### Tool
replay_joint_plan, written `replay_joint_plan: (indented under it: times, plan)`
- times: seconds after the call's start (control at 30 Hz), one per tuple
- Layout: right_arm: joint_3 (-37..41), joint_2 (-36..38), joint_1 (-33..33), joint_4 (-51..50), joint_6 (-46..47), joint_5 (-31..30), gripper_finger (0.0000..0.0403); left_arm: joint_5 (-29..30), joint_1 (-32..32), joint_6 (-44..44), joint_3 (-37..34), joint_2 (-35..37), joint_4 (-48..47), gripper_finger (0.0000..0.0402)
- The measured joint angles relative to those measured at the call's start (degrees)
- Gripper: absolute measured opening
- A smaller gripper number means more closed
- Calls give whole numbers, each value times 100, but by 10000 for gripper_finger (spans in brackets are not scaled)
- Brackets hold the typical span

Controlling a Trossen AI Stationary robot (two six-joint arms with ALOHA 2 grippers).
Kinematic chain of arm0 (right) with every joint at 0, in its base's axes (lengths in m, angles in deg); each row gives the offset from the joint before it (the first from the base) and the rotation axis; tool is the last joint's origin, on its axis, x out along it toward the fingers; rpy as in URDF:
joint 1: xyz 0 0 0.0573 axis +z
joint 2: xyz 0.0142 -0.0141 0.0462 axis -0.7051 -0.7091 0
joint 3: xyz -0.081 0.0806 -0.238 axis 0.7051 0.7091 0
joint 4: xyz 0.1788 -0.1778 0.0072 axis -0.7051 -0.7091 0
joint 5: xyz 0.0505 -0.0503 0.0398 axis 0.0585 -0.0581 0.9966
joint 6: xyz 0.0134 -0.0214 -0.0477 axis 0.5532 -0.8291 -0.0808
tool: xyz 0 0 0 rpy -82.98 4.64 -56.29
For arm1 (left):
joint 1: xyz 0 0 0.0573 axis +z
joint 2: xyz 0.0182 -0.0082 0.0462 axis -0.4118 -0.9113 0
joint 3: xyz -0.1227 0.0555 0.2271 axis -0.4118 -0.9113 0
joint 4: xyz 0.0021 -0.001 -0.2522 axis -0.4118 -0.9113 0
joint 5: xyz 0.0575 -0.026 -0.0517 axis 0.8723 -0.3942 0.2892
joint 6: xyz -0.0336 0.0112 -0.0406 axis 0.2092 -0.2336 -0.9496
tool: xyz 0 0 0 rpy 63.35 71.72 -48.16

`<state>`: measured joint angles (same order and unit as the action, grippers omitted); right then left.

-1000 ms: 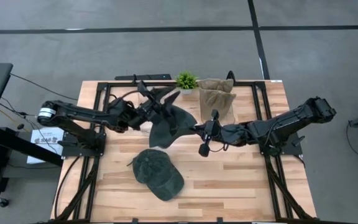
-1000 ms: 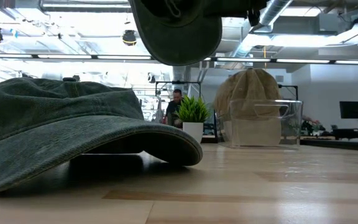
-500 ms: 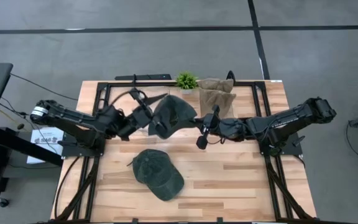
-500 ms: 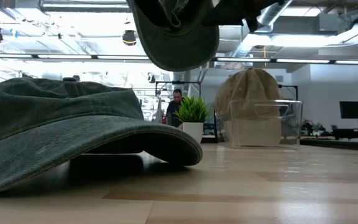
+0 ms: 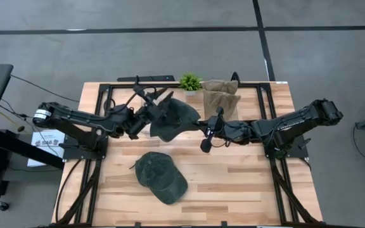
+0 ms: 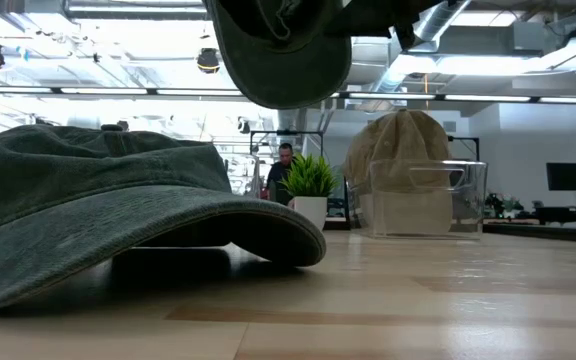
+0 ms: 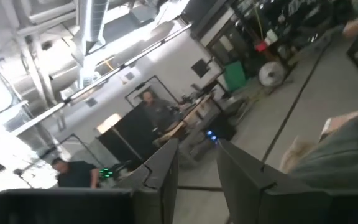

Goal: Pick & Place hat
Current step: Put the right black cap into the left transparent container

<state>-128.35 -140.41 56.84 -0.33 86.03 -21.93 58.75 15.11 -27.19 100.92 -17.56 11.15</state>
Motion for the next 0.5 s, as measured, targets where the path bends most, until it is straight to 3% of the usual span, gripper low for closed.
replay_joint_plan:
  times: [0.5]
  plan:
    - [0, 0, 1, -12, -7, 0, 0, 408, -9, 2053, 0, 90, 43, 106]
